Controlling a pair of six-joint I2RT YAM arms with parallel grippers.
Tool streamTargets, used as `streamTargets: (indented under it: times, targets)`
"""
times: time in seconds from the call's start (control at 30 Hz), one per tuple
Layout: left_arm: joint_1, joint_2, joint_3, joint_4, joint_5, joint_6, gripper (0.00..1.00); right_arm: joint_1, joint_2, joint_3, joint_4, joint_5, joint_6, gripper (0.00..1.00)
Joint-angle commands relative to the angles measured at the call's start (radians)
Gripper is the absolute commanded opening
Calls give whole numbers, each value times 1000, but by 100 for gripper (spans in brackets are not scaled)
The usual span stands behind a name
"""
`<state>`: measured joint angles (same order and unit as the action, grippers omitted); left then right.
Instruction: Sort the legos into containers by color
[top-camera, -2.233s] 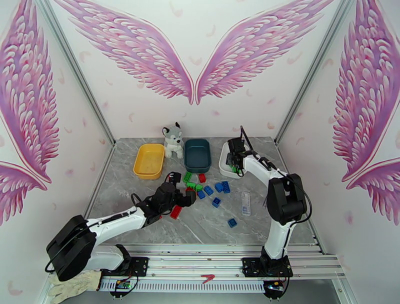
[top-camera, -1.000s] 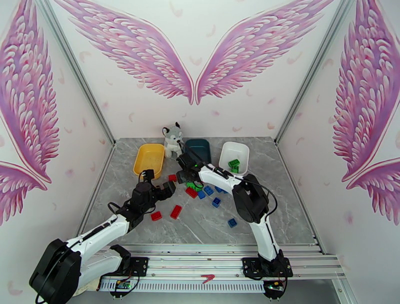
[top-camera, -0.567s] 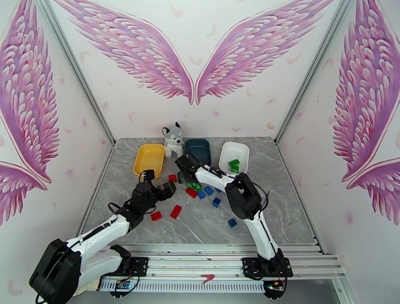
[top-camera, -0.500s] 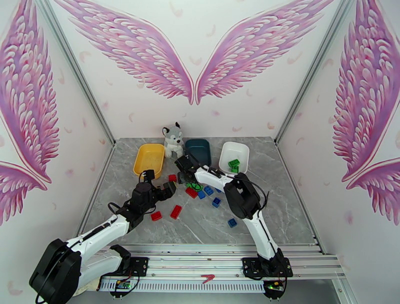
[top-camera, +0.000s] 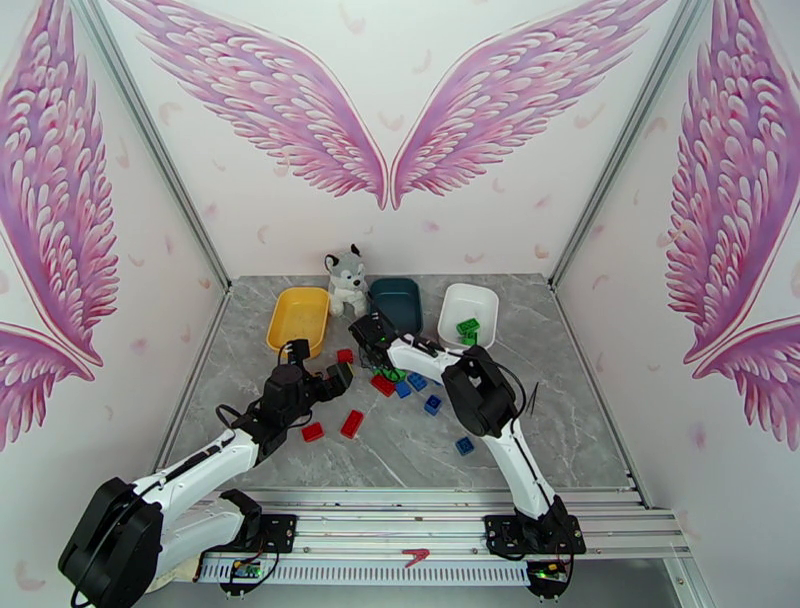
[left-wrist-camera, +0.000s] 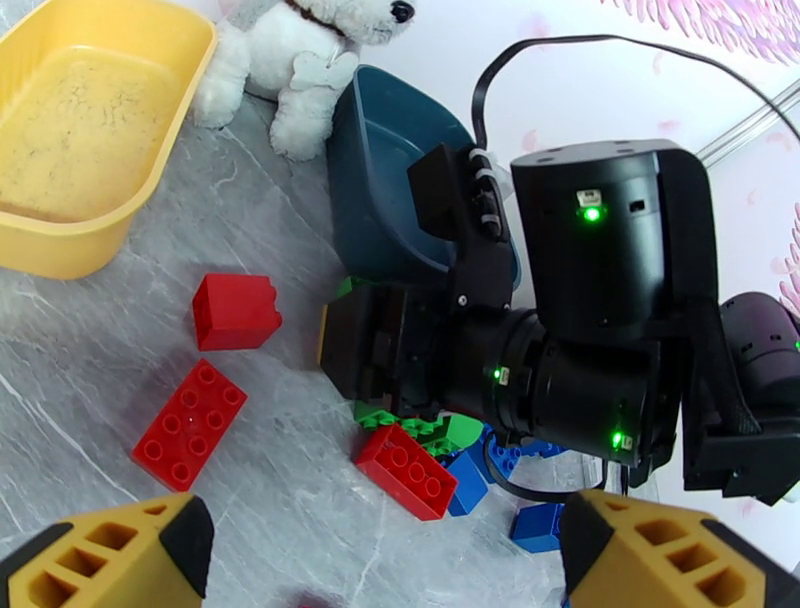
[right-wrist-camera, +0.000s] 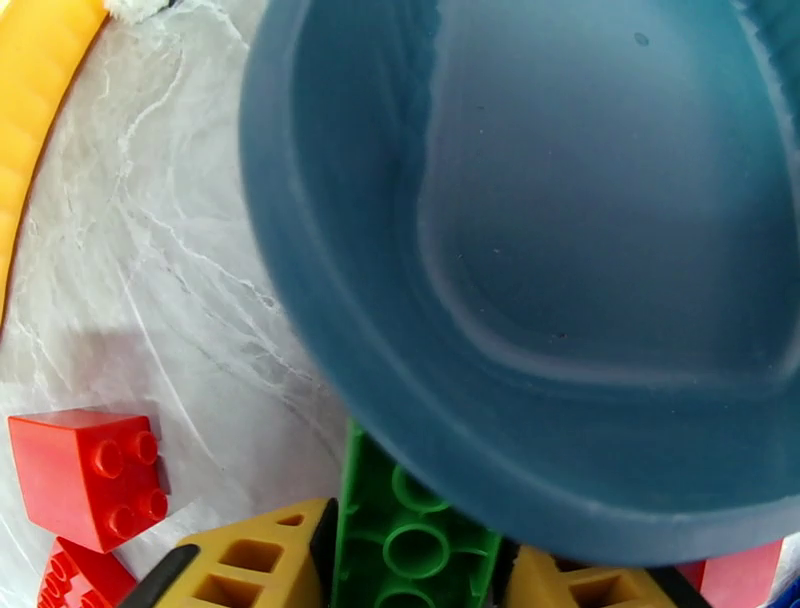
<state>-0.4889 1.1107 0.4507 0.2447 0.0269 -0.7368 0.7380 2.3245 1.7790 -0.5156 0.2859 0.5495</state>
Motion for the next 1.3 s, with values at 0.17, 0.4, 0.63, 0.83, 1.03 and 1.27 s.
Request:
streamTargets:
  times: [0.17,0.4,0.63,0.83,1.03,1.27]
  targets:
    - [5,-13,-19,17,1,0,96,50,-106,-73,17,7,-32,29]
    - [4,-31,-40,45,-10,-11,96,52,-206,-146,36,-21,-36,23]
    - [5,-66,-57,40,-59,-18,96,27,-291,-138,-48,9,-74,22]
    - [-6,23,-5,45,24,3,96,-53,-438,-281,-31,39,-118,21]
    - [-97,195,118,12,59,97,96,-197,-576,-442,43,29,-126,21]
    - [-217,410,297,-65,28,241,95,-366,-535,-387,35,5,-125,23]
